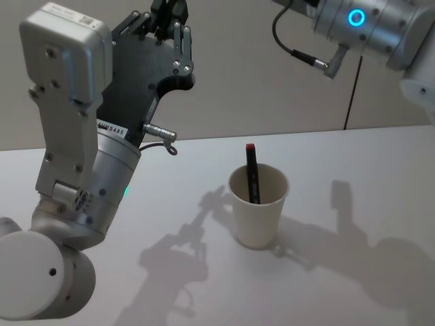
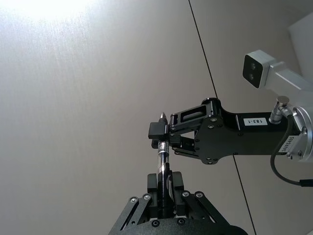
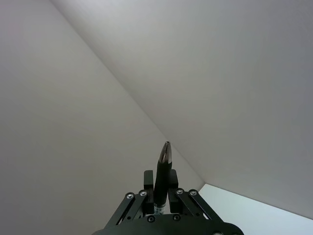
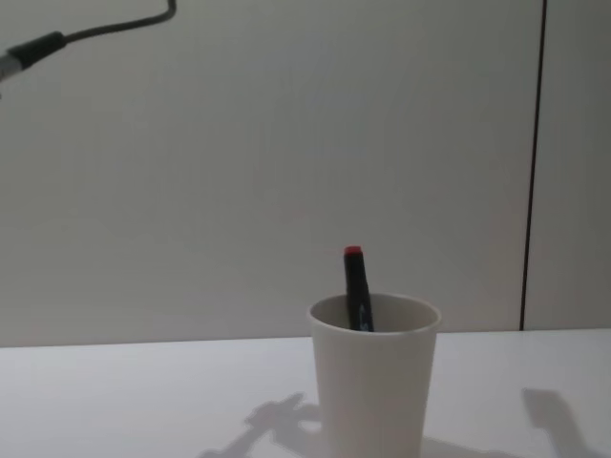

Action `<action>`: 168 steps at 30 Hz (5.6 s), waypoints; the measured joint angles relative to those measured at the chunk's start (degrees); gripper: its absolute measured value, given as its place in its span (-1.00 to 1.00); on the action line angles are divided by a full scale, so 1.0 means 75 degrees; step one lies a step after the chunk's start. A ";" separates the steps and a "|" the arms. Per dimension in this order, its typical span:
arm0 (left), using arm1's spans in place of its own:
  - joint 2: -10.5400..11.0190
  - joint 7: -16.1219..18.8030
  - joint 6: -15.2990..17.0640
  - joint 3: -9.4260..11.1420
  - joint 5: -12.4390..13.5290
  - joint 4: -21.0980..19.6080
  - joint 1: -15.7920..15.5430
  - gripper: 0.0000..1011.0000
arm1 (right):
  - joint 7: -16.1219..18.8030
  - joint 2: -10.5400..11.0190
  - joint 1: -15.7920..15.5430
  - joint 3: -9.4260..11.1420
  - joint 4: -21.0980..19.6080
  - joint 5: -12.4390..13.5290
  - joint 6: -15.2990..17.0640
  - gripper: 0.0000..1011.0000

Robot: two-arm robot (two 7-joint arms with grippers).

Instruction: Place the pen into the pen holder.

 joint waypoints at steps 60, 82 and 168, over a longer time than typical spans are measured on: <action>0.0000 0.0001 -0.0004 0.0000 0.0001 -0.0001 -0.0001 0.98 | -0.0003 0.0190 0.0224 0.0034 -0.0050 -0.0509 0.0352 -0.72; 0.0088 0.0023 0.0195 -0.0143 0.0041 -0.0105 -0.0003 0.98 | -0.0966 0.1507 0.0062 0.0524 -0.1282 -0.1283 0.1273 -0.72; 0.0684 0.0550 0.2214 -0.1279 0.0681 -0.0960 -0.0188 0.98 | 0.3205 0.1762 0.0373 -0.1591 -0.0223 -0.6516 0.0579 -0.72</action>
